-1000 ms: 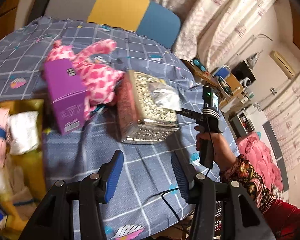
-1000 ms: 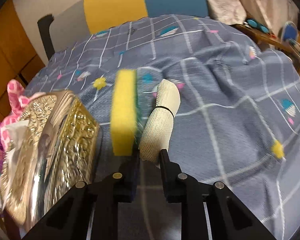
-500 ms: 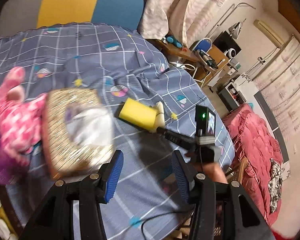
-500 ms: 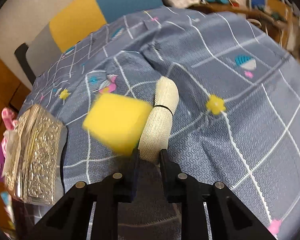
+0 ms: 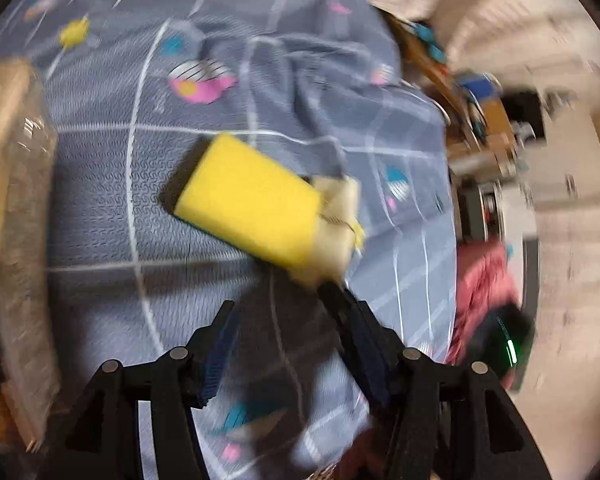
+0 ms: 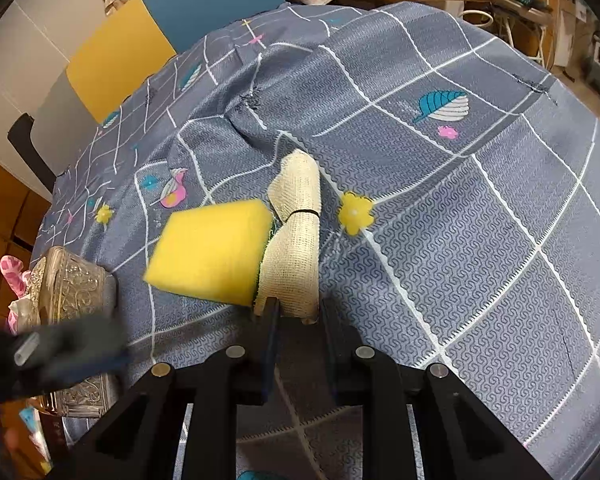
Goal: Organize soft objects
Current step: 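Grasp the yellow sponge with the left tool while the right tool grasps the white bandage roll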
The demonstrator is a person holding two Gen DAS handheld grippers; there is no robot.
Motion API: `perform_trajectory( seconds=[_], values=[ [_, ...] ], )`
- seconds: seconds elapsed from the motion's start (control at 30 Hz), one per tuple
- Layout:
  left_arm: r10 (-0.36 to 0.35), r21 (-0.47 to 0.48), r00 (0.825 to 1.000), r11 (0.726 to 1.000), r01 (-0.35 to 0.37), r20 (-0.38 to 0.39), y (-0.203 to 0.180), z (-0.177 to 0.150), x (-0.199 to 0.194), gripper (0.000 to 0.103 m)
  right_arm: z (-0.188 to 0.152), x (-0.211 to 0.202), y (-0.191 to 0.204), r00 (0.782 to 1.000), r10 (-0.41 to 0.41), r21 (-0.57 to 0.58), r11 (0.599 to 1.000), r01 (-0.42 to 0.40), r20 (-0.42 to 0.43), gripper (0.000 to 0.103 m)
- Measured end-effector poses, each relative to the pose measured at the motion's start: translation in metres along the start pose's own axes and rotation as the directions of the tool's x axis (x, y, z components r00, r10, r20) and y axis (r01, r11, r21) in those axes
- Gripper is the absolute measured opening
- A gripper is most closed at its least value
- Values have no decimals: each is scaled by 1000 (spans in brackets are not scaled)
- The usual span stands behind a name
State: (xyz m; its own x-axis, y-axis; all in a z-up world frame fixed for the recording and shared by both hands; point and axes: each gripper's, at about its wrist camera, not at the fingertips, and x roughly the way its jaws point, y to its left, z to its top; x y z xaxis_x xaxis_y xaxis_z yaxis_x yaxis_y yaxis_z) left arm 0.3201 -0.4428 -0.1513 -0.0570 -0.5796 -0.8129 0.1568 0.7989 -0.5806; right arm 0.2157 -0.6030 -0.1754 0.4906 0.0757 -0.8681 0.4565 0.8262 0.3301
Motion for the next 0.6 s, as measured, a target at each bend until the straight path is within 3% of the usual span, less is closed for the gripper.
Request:
perform_trajectory(
  seconds=[0.03,0.1,0.17,0.27,0.33,0.4,0.43,0.6],
  values=[
    [-13,-34,1000,999,12,-7,5,5,7,60,0,1,-2,1000,-3,3,1000,3,-5,20],
    [-48,-151,999,987,50,21,19,17,17,72,1,2,-2,1000,-13,0,1000,13,-10,20],
    [-61,-188,997,980,70,53,25,25,23,80,0,4,0,1000,1,-3,1000,-1,-20,20],
    [-69,-278,997,958,73,21,38,35,44,80,-1,6,5,999,13,-5,1000,-13,-30,20],
    [-106,-350,994,931,103,10,51,37,59,81,-2,7,7,999,5,-13,1000,-6,-32,20],
    [-142,-412,989,899,150,51,59,36,63,97,-1,8,7,999,3,-5,1000,-4,-35,20],
    [-157,-430,985,886,170,66,59,36,63,97,0,8,6,999,6,1,1000,-6,-34,20],
    [-101,-466,994,878,111,46,50,44,66,99,0,11,6,999,14,3,1000,-14,-44,20]
  ],
)
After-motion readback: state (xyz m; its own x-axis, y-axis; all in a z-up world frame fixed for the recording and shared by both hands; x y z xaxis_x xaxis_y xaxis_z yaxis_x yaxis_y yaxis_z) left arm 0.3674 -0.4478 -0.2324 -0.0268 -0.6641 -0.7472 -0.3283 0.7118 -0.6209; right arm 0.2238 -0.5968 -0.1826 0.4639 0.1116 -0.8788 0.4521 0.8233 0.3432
